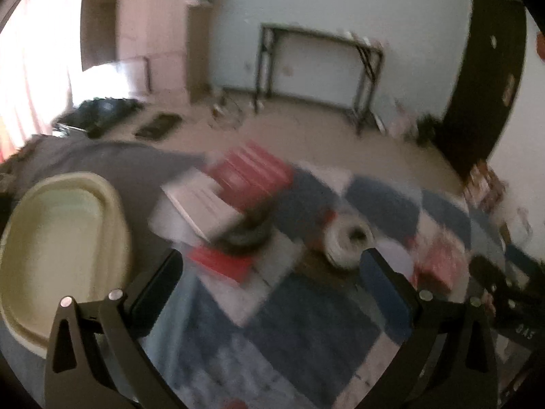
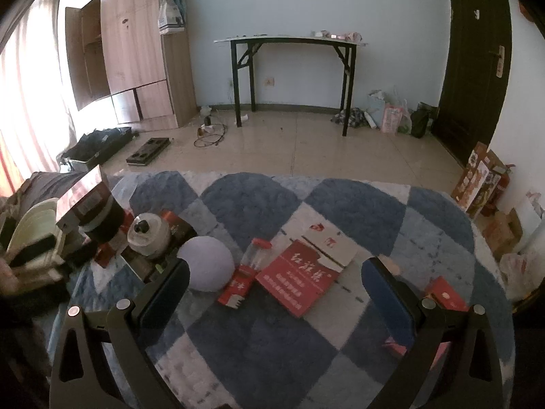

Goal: Organize rigid objects
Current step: 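Move both tools toward the red-white box stacked on black sponges, then grasp the red-white box with the left tool while the right tool grasps a black sponge puck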

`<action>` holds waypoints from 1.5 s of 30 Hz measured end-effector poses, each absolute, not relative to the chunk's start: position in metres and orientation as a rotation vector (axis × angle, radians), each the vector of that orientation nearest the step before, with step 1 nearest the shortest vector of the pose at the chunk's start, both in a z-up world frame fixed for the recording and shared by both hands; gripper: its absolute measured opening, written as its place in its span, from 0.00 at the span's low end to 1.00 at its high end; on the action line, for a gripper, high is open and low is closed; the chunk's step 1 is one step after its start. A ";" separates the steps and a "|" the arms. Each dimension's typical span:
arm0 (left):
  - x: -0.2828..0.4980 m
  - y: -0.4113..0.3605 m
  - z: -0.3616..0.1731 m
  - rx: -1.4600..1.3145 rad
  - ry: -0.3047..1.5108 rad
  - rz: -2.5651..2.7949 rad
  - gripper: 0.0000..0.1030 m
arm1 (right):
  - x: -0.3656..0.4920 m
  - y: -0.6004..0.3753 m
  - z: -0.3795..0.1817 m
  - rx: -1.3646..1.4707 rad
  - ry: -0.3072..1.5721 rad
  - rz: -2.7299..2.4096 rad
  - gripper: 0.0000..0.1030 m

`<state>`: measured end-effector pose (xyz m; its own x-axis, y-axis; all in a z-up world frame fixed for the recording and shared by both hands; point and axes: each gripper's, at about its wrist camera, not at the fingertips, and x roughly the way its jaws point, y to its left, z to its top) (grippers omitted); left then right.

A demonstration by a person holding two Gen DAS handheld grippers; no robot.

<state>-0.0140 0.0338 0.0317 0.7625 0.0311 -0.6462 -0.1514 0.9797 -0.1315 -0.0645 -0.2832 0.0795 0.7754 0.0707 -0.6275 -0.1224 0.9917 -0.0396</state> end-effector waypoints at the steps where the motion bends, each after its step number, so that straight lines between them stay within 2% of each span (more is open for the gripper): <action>1: -0.020 0.041 0.040 -0.188 0.649 0.111 1.00 | -0.066 -0.286 0.082 -0.072 0.664 0.102 1.00; 7: -0.028 0.073 0.054 -0.283 0.584 0.132 1.00 | -0.071 -0.316 0.094 0.042 0.643 0.118 1.00; 12: -0.011 0.089 0.031 -0.331 0.541 0.054 1.00 | -0.074 -0.339 0.099 0.098 0.594 0.102 1.00; 19: 0.011 0.080 0.011 -0.255 0.577 0.037 1.00 | -0.055 -0.345 0.076 0.147 0.686 0.057 1.00; 25: 0.020 0.076 0.004 -0.223 0.633 0.083 1.00 | -0.045 -0.325 0.069 0.085 0.743 0.102 1.00; 34: 0.027 0.083 0.001 -0.229 0.575 0.065 1.00 | -0.064 -0.312 0.088 0.019 0.731 0.310 1.00; 41: 0.013 0.087 0.012 -0.281 0.431 0.033 0.99 | -0.070 -0.302 0.086 -0.061 0.741 0.333 1.00; 45: 0.018 0.080 0.007 -0.239 0.459 -0.003 0.96 | -0.070 -0.292 0.087 -0.091 0.759 0.367 1.00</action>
<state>0.0183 0.0800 0.0070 0.8969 -0.0563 -0.4386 -0.0512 0.9720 -0.2294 -0.0696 -0.2916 0.0868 0.6655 0.2919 -0.6870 -0.3572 0.9327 0.0502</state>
